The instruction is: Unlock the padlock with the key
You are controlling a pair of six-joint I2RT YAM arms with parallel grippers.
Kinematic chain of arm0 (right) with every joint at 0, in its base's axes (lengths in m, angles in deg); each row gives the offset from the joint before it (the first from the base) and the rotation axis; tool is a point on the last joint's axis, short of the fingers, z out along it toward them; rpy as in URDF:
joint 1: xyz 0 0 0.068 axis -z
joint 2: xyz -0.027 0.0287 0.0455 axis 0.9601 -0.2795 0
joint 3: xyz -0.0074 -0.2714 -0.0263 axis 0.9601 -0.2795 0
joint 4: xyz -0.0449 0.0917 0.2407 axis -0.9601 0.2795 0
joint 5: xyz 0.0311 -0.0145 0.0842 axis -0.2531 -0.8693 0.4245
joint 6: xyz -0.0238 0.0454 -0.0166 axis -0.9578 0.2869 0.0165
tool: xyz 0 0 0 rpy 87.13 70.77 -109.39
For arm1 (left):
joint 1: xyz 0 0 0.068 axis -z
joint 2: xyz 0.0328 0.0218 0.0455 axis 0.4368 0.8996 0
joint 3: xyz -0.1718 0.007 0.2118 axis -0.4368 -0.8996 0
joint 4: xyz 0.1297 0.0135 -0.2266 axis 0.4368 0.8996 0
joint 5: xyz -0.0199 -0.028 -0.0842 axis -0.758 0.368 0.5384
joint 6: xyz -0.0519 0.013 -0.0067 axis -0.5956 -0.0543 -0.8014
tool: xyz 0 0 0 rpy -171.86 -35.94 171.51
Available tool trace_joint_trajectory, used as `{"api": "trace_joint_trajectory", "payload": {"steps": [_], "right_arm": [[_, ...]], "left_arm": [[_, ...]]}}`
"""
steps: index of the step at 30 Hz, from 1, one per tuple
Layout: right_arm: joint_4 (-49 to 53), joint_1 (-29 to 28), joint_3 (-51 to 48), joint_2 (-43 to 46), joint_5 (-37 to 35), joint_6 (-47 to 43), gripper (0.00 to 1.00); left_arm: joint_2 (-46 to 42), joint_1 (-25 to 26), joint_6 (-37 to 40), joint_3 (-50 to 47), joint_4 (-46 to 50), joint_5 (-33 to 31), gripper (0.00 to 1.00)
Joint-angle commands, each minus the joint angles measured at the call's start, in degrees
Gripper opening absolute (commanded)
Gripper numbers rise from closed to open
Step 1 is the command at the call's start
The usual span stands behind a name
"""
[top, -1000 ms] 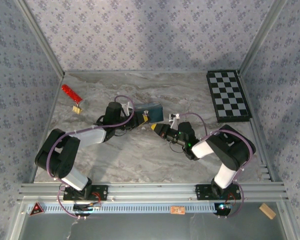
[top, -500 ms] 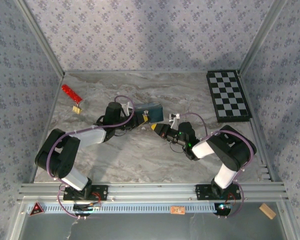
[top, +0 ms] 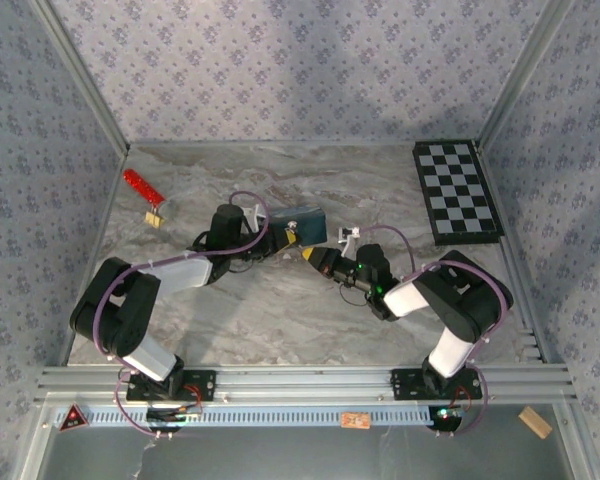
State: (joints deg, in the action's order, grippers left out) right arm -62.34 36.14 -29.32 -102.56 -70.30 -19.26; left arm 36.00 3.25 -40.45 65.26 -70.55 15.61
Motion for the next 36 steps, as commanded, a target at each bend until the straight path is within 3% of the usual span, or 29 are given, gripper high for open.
{"api": "trace_joint_trajectory", "payload": {"steps": [1,36], "right_arm": [[0.6,0.3,0.0,1.2,-1.5,-1.9,0.00],[2.5,0.3,0.6,1.7,-3.1,-5.8,0.00]], "left_arm": [[-1.3,0.6,-0.1,-0.1,-2.8,1.0,0.00],[-3.2,1.6,-2.2,1.6,-1.9,2.6,0.00]]}}
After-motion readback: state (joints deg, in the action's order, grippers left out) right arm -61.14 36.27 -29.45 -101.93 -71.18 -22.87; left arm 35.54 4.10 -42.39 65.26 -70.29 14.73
